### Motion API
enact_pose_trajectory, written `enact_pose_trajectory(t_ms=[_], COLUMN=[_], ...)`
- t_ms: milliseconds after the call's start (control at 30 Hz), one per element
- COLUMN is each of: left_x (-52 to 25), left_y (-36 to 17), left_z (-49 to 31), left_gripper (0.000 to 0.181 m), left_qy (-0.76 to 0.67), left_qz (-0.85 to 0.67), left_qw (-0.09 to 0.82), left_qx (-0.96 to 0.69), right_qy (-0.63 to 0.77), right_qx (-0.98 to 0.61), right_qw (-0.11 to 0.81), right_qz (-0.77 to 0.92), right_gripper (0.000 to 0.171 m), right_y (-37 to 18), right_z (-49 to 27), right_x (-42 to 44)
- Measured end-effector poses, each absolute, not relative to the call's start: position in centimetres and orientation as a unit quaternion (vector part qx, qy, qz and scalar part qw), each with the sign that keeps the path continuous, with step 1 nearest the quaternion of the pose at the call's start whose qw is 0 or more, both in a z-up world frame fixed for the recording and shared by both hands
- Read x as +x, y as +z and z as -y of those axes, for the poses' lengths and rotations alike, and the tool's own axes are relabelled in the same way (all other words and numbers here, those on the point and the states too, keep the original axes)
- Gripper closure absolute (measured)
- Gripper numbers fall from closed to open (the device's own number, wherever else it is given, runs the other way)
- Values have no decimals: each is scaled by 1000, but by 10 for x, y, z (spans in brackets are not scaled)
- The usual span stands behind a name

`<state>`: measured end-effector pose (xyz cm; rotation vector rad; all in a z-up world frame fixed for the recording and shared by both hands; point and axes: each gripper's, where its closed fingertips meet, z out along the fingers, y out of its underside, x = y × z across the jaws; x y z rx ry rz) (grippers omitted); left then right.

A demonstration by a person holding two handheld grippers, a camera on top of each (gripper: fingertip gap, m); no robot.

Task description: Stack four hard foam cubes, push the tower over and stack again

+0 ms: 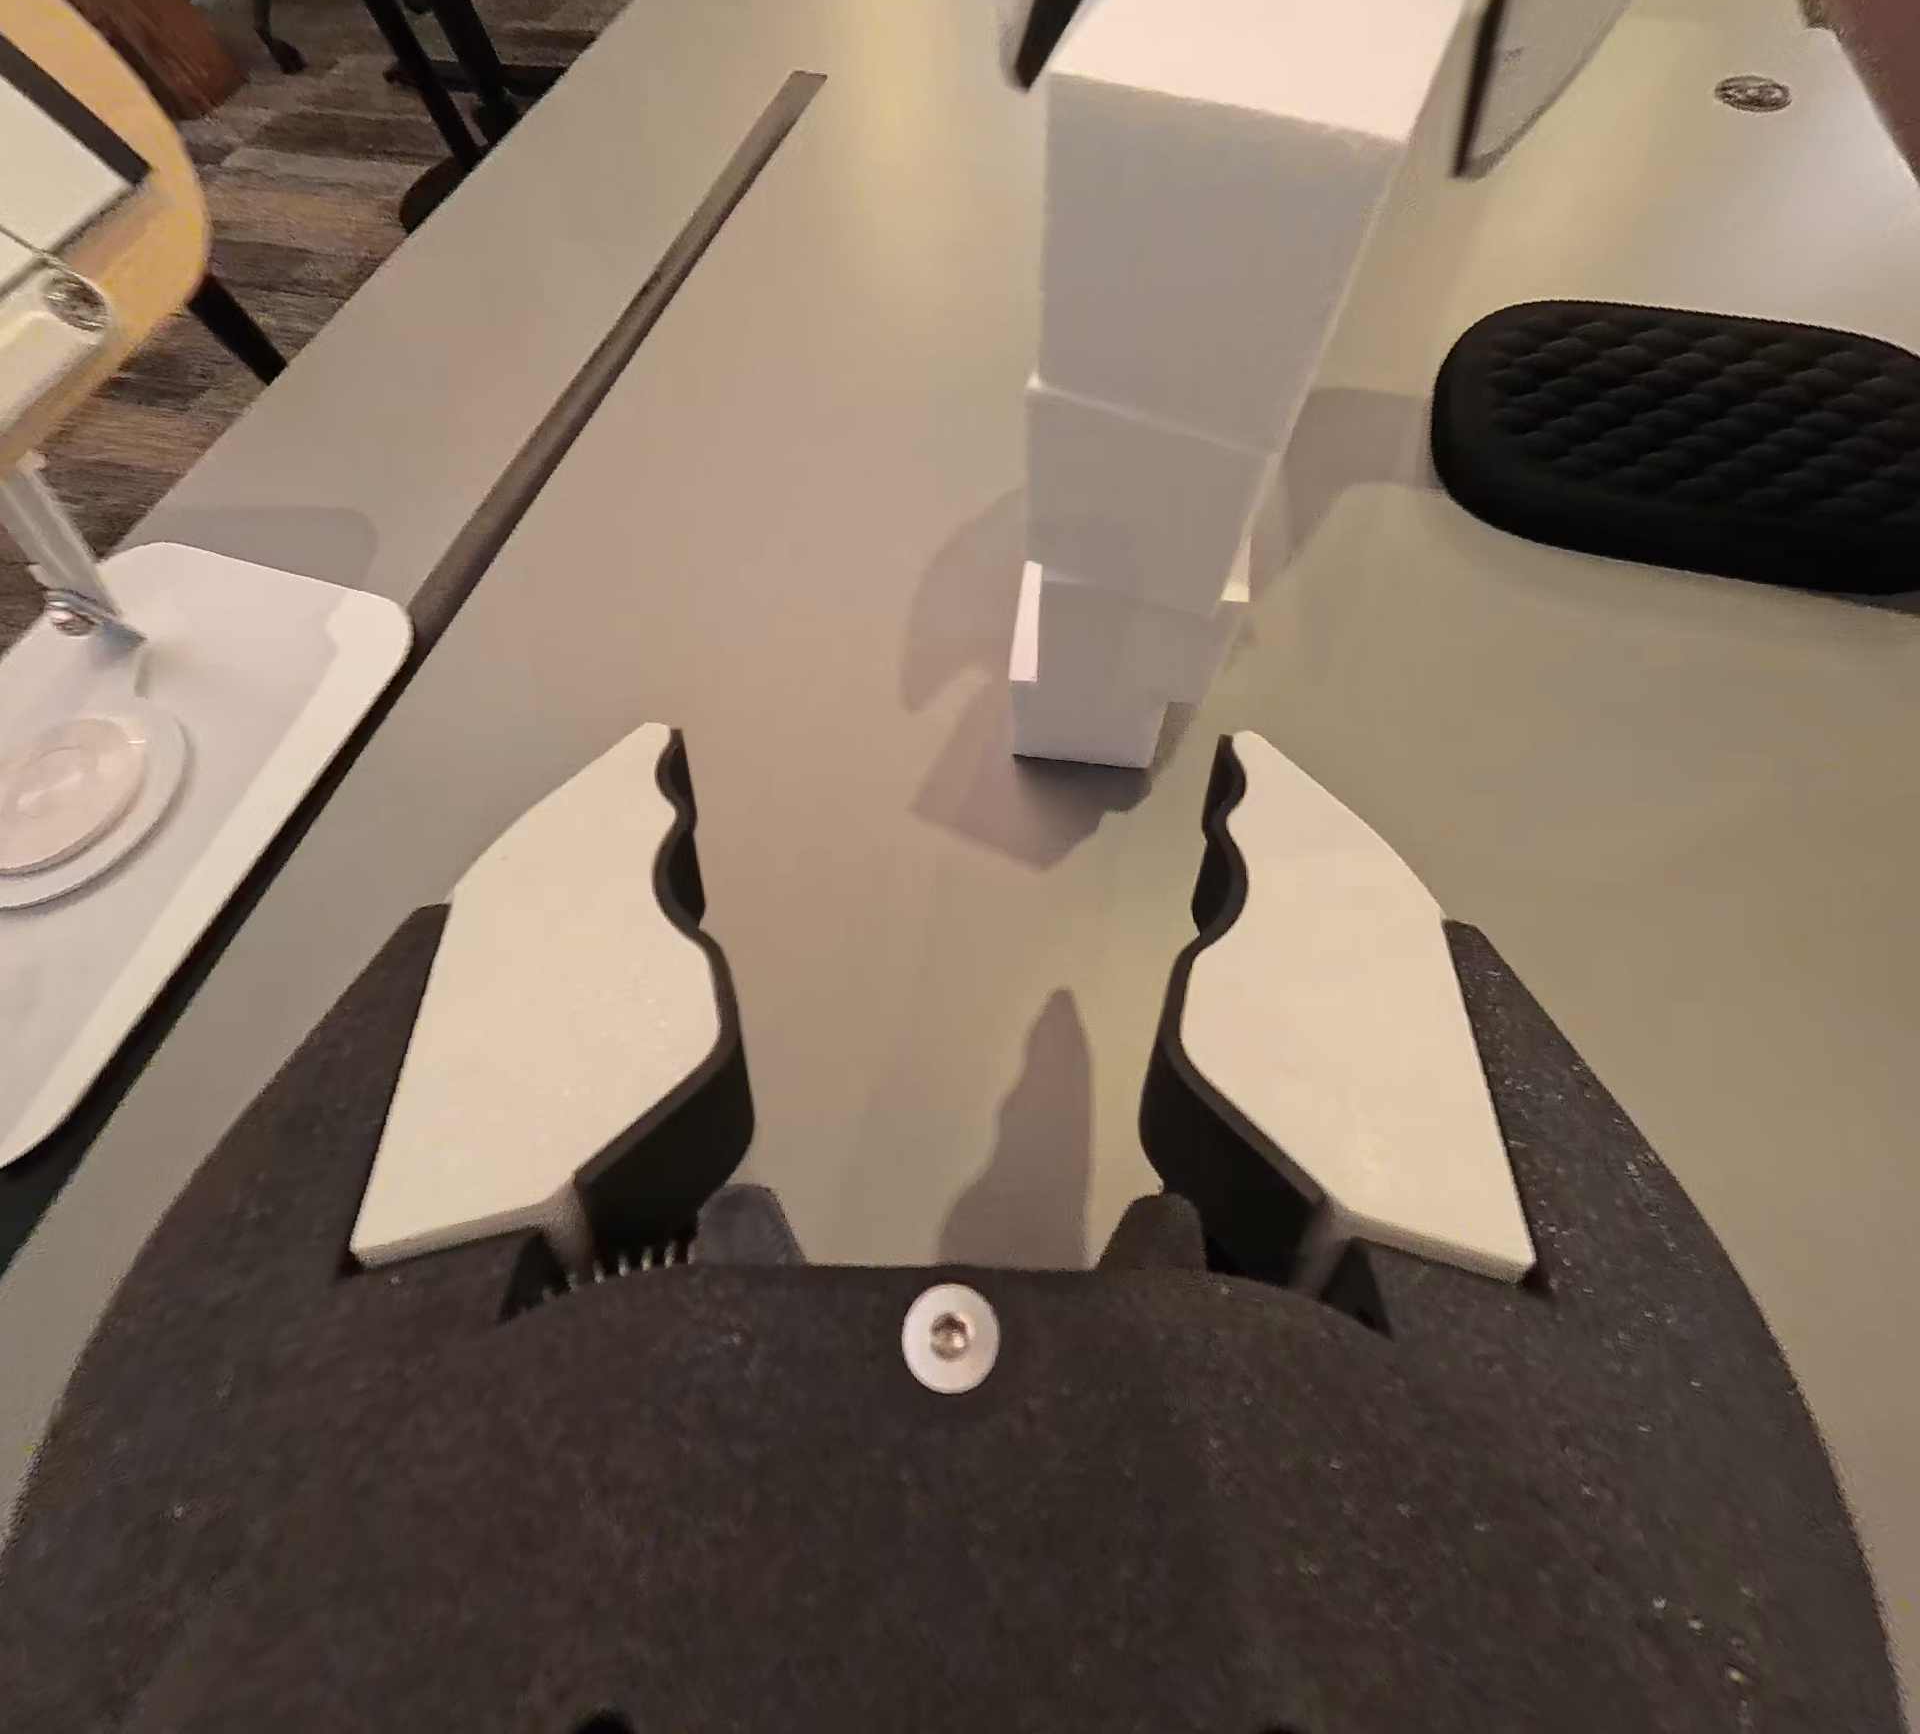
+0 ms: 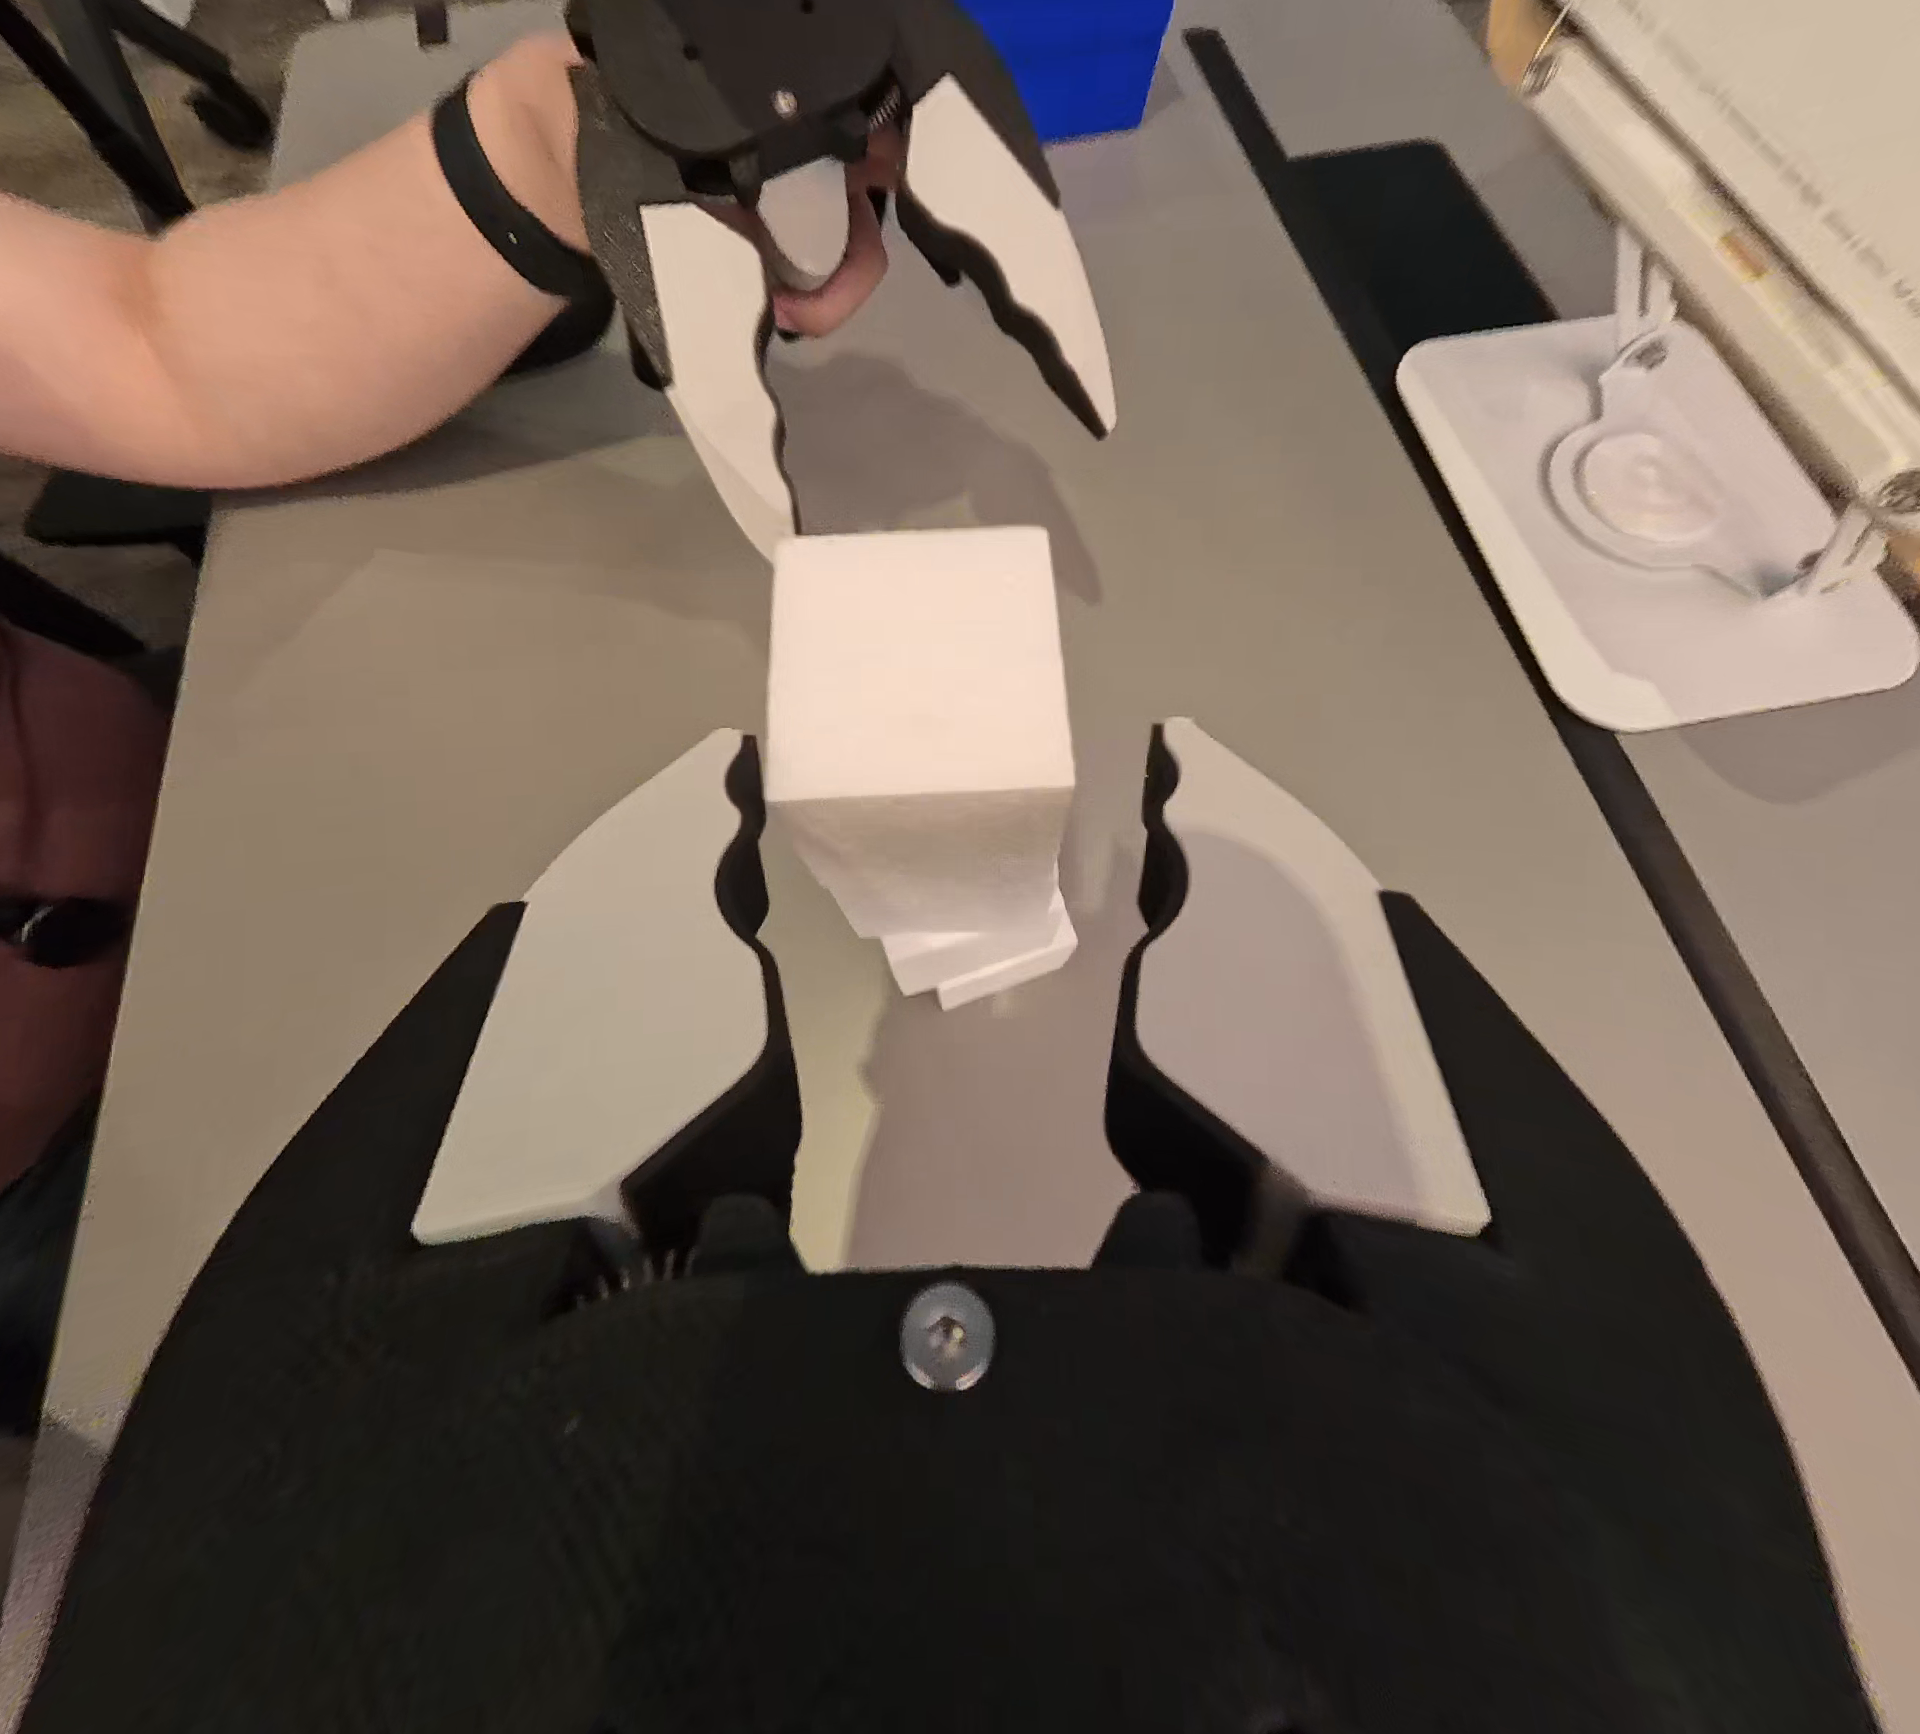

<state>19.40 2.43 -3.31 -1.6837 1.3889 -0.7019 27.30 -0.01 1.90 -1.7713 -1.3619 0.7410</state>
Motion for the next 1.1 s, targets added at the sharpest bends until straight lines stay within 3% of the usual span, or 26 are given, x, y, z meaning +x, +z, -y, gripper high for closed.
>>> enact_pose_trajectory(t_ms=[200,367,467,567,767,1100], left_x=[175,161,151,150,135,119], left_y=[-9,11,17,22,26,27], left_z=[-58,-77,-84,-82,-91,-99], left_gripper=[88,88,89,91,90,93], left_qy=[-204,-191,-169,-191,-175,-163], left_qz=[-477,-396,-366,-354,-316,-289], left_qw=[484,531,547,547,556,559], left_qx=[-705,-724,-734,-734,-748,-760], right_qy=[307,371,345,338,226,123], right_qx=[-681,-728,-781,-817,-920,-968], right_qw=[491,464,434,402,300,215], right_qz=[448,342,287,241,113,33], right_gripper=[85,85,110,167,171,170], right_y=[33,-15,-56,-82,-127,-126], right_z=[16,25,18,15,1,-5], right_x=[295,316,336,347,389,405])
